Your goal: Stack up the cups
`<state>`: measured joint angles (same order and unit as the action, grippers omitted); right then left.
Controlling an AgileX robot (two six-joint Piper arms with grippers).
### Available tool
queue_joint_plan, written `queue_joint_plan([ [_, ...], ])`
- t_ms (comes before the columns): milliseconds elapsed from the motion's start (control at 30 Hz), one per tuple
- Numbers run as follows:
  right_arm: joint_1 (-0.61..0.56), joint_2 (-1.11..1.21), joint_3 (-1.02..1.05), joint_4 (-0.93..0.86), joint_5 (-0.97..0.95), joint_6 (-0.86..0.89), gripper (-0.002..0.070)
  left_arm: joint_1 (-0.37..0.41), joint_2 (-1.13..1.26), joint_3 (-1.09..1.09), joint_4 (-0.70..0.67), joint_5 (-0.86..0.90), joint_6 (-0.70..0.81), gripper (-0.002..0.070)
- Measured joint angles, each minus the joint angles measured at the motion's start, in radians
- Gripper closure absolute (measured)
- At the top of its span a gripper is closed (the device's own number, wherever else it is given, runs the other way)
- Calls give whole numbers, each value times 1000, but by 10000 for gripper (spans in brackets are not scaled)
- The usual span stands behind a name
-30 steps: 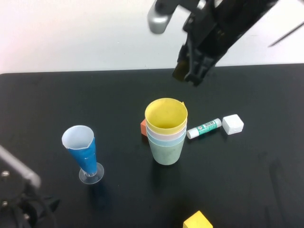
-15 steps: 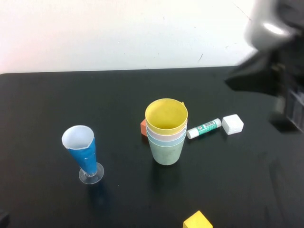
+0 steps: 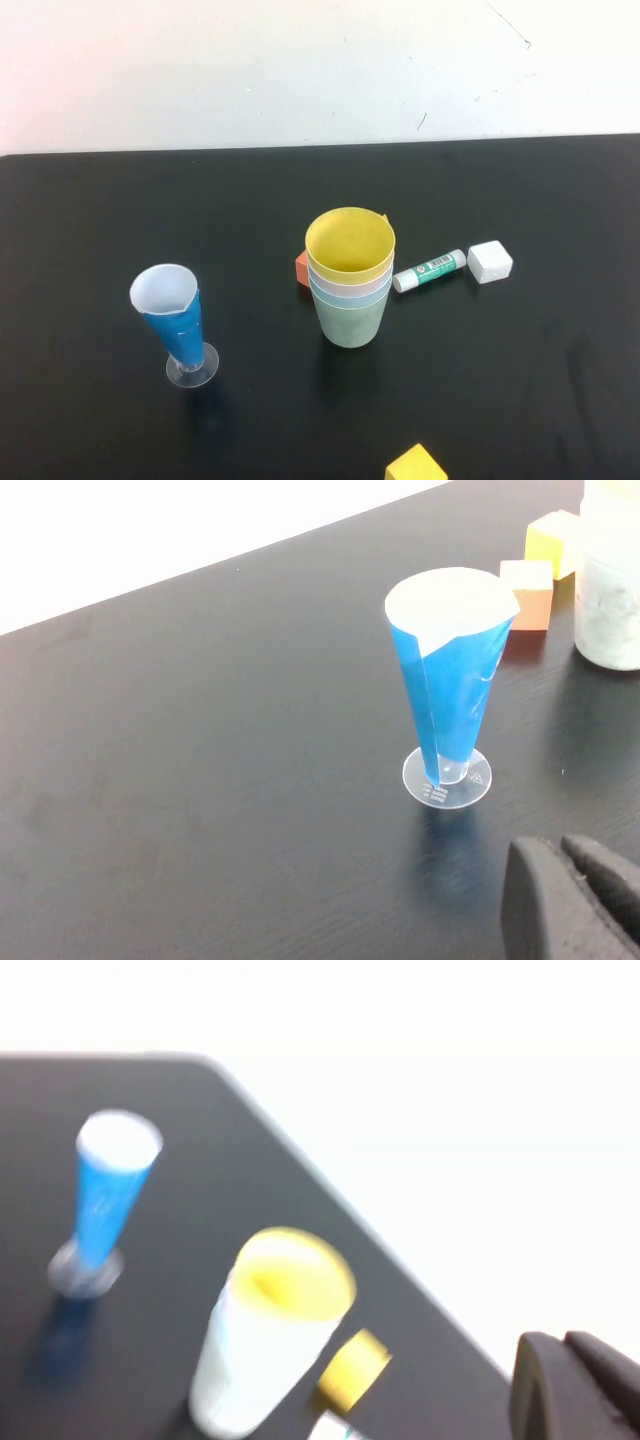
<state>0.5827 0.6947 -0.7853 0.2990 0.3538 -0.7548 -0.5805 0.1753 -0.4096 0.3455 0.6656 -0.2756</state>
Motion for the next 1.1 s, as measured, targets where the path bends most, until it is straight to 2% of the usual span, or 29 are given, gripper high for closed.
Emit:
queue_joint_plan([
  [133, 0, -75, 65, 6, -71, 0, 678, 0, 0, 0, 0, 0, 0, 676],
  [500, 0, -83, 206, 9, -78, 26, 678, 0, 0, 0, 1, 2, 0, 676],
  [767, 0, -152, 386, -7, -131, 75, 678, 0, 0, 0, 1, 2, 0, 676],
  [900, -2, -194, 471, -15, -223, 45, 678, 0, 0, 0, 1, 2, 0, 676],
  [1000, -30, -242, 561, -20, -346, 38, 678, 0, 0, 0, 1, 2, 0, 676],
  [1100, -123, -326, 624, -13, -405, 38, 678, 0, 0, 0, 1, 2, 0, 676],
])
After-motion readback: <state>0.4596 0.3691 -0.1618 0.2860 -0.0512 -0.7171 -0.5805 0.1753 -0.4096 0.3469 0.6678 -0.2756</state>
